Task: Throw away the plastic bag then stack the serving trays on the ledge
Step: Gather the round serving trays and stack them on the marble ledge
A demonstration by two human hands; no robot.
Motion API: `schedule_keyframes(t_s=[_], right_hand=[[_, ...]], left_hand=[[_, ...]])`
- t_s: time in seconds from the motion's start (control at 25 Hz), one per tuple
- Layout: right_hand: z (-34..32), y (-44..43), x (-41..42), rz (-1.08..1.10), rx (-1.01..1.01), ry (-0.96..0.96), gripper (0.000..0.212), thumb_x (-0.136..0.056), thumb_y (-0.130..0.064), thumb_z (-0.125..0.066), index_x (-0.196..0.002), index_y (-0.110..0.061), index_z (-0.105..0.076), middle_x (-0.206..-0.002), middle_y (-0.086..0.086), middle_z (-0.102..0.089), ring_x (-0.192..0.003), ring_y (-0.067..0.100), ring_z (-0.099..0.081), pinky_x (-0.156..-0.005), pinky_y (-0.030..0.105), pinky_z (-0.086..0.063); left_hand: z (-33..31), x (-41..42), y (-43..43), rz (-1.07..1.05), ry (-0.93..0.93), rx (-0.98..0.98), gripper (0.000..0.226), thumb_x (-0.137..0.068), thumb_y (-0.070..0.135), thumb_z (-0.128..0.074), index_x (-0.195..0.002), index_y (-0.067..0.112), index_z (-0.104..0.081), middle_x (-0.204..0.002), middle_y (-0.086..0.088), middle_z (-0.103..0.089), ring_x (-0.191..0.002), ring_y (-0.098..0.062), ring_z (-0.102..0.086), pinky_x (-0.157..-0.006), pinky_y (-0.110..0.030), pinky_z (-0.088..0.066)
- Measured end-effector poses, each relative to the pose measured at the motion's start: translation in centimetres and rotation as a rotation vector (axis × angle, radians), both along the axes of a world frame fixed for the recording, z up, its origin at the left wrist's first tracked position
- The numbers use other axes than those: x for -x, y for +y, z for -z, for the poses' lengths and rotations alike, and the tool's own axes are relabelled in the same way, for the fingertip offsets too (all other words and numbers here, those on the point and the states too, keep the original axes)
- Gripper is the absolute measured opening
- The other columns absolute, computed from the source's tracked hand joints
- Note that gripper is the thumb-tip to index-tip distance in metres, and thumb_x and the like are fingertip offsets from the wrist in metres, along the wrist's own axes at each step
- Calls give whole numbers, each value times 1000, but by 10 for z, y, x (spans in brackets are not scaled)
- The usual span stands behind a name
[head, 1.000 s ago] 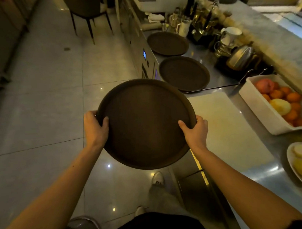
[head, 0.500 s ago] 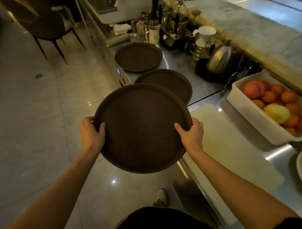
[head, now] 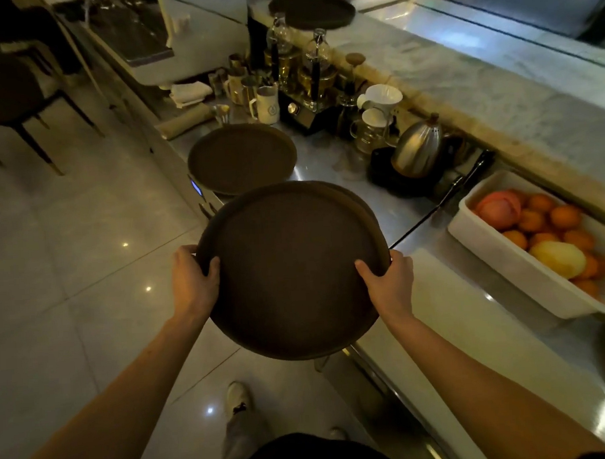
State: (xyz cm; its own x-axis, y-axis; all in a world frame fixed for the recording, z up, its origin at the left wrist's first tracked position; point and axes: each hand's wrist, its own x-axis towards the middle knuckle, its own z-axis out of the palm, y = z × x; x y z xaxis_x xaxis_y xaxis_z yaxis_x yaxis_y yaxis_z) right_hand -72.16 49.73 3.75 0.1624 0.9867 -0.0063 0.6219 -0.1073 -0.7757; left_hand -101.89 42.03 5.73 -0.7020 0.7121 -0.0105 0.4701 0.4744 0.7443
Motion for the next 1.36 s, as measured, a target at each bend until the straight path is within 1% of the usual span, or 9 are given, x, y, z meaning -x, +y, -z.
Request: schedule_keyframes(t_s=[0.12,0.24,0.32,0.52,0.8,0.88,1.0,1.2,1.36], right_hand=[[6,10,37,71,19,-42,60,-82,-45,-71,-125,-7,-52,-118,10,-48,-105,24,-52,-94,39,-49],[6,16,69,135,47,-57,62,-84,-44,-71,-129,-8,-50,-122,10,-47,-103,18,-50,-93,30,-43],[7,18,87,173,57,-78,60,-85,-43,-70,-130,-8,-50,-125,10,-46,-105,20,-51,-91,27,-40],[23,22,97,252,128,-132,65,-85,-48,-67,-131,-7,-47,-126,14,-48,-112,28,-55,-95,37,-47],[59,47,67,293,214,-202,65,-86,-52,-64,-125,-4,-47,-120,16,-47,-102,33,-58,-84,43,-51],[67,58,58,282,240,-226,63,-87,-53,-62,-124,-4,-47,-119,16,-46,-100,35,-59,-81,45,-52],[75,76,48,259,255,-259,61,-89,-51,-59,-123,-2,-47,-120,17,-47,-99,35,-59,-79,43,-51],[82,96,36,216,303,-349,61,-90,-55,-53,-125,-6,-46,-119,15,-48,-101,30,-58,-79,40,-50],[87,103,28,217,322,-417,59,-90,-56,-53,-122,-6,-48,-114,14,-51,-99,30,-58,-77,40,-50]], left_hand=[[3,43,31,75,-7,15,40,-91,19,-62,-126,6,-47,-126,-15,-53,-110,-27,-56,-84,-31,-45],[9,77,56,151,-2,57,43,-91,19,-62,-128,4,-47,-129,-16,-51,-112,-29,-55,-86,-32,-43],[14,95,73,213,-2,89,43,-91,18,-63,-128,3,-48,-127,-16,-52,-112,-30,-54,-85,-32,-42],[32,114,112,353,-9,158,40,-89,18,-63,-126,6,-52,-124,-13,-55,-113,-29,-55,-91,-37,-47],[56,85,168,475,-27,339,49,-88,17,-62,-133,6,-47,-129,-16,-53,-119,-31,-53,-101,-43,-47],[58,76,181,485,-43,373,49,-87,16,-62,-133,6,-47,-129,-18,-52,-117,-33,-54,-100,-46,-48],[63,62,198,475,-68,413,50,-88,15,-59,-134,4,-44,-130,-21,-50,-117,-36,-53,-100,-49,-47],[70,45,216,441,-92,474,50,-89,13,-57,-135,1,-41,-136,-22,-38,-121,-39,-48,-105,-42,-39],[77,37,221,478,-99,482,48,-91,11,-53,-136,-1,-41,-136,-22,-38,-127,-37,-41,-106,-40,-36]])
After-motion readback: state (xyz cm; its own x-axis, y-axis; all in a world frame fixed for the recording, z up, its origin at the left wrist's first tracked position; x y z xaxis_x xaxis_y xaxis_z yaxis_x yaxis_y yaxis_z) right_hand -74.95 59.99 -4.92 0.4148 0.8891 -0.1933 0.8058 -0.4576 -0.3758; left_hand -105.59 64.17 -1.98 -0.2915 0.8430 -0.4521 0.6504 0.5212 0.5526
